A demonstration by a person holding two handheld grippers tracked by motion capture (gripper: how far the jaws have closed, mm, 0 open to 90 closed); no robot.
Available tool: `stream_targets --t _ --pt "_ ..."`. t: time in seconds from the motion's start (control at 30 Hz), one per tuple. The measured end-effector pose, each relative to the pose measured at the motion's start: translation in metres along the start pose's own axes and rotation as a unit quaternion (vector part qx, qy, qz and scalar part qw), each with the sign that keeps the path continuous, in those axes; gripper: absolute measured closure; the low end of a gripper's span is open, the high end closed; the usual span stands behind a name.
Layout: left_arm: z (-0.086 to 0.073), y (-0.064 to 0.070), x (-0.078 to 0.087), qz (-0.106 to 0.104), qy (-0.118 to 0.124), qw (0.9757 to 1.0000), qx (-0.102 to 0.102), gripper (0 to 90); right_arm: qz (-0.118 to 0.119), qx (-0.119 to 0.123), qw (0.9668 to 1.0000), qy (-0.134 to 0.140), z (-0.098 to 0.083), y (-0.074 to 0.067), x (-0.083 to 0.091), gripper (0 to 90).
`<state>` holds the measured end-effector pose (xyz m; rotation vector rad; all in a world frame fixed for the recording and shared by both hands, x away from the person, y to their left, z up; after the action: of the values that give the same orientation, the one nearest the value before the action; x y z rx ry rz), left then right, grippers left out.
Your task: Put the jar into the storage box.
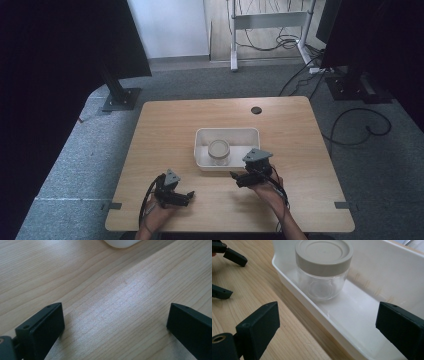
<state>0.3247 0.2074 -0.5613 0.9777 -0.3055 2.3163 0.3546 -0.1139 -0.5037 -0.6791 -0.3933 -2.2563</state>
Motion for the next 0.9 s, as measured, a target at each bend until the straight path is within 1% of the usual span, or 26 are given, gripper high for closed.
stream_targets --t 0.23,0.47,0.6,0.9 --pt "0.0 0.0 0.0 0.0 0.0 1.0 0.0 1.1 -0.004 -0.001 1.0 0.0 -0.006 0.002 0.007 5.0" --pt "0.0 0.0 0.0 0.0 0.0 1.0 -0.001 1.2 -0.01 -0.008 0.9999 0.0 -0.012 0.005 0.014 5.0" --pt "0.0 0.0 0.0 0.0 0.0 1.0 0.0 1.1 -0.013 -0.007 0.9999 -0.001 -0.016 0.007 0.019 5.0" --pt "0.0 0.0 0.0 0.0 0.0 1.0 0.0 1.0 -0.023 -0.015 0.9996 -0.001 -0.027 0.01 0.03 5.1"
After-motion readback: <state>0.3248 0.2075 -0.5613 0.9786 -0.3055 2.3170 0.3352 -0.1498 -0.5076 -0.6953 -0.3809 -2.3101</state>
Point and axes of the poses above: each handheld gripper's, and its own axes: x roughly backward along the jaws, z roughly out of its top, y roughly to its right, the point moved 1 cm from there along -x, roughly forward along the jaws, and after that the axes turned 3 degrees about x, right-handed, at the moved point
